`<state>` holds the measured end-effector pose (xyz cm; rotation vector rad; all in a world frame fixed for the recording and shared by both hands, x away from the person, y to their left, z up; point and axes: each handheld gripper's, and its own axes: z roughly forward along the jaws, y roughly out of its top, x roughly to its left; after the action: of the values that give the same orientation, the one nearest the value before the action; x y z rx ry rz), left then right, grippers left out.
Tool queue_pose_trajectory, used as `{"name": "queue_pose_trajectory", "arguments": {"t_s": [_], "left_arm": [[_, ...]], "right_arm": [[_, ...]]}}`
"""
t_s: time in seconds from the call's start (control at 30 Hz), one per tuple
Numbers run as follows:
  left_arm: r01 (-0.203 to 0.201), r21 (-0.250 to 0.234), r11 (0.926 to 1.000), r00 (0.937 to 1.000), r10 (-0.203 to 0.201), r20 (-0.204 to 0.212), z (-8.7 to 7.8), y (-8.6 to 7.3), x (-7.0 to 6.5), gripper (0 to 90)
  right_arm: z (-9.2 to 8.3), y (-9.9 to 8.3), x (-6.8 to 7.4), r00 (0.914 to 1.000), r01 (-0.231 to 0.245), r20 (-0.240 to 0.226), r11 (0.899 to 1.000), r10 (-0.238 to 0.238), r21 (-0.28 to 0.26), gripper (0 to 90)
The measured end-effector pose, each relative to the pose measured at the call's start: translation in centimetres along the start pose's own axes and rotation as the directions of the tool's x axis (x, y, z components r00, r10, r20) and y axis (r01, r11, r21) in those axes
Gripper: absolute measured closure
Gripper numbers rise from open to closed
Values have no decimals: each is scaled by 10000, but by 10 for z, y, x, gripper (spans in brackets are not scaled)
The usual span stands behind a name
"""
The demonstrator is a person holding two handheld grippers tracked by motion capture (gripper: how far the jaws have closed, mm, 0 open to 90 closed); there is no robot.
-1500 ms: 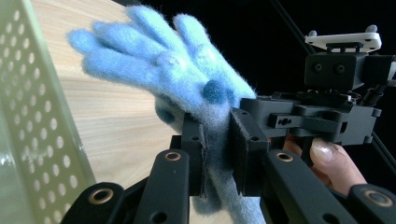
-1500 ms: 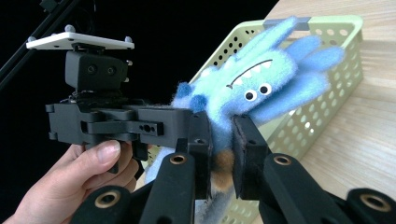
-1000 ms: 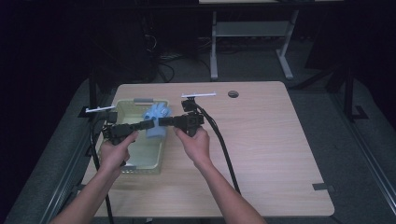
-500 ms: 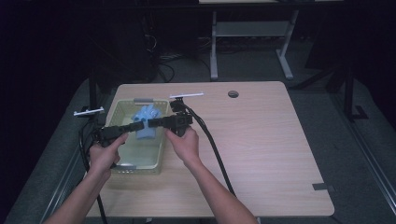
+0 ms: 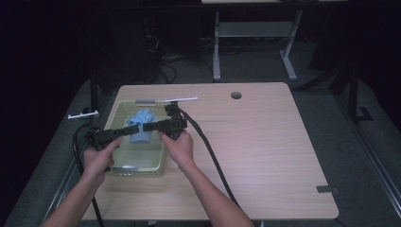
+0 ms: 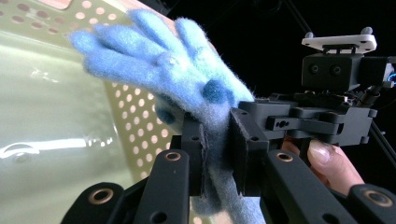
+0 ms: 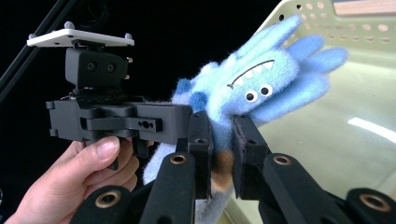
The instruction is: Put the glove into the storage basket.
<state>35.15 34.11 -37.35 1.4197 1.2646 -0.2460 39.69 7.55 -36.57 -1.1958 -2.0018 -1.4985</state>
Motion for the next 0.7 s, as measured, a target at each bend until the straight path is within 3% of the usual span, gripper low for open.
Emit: {"name": "queue_pose_trajectory", "arguments": {"t_s": [0.43,0.53,0.7], "left_arm": [[600,-35,9982,9981,-600,120,-14,0,22,775],[590,-46,9982,9982,-589,83,-16,-1,25,770],[866,97,9962,9962,-867,109,-17,-1,30,691]], "right_arm": [[27,-3,-5,9985,-447,-307,9990,450,96,800],[31,-3,-6,9984,-450,-324,9989,454,111,804],[35,-4,-6,9983,-456,-366,9989,458,73,813]]}}
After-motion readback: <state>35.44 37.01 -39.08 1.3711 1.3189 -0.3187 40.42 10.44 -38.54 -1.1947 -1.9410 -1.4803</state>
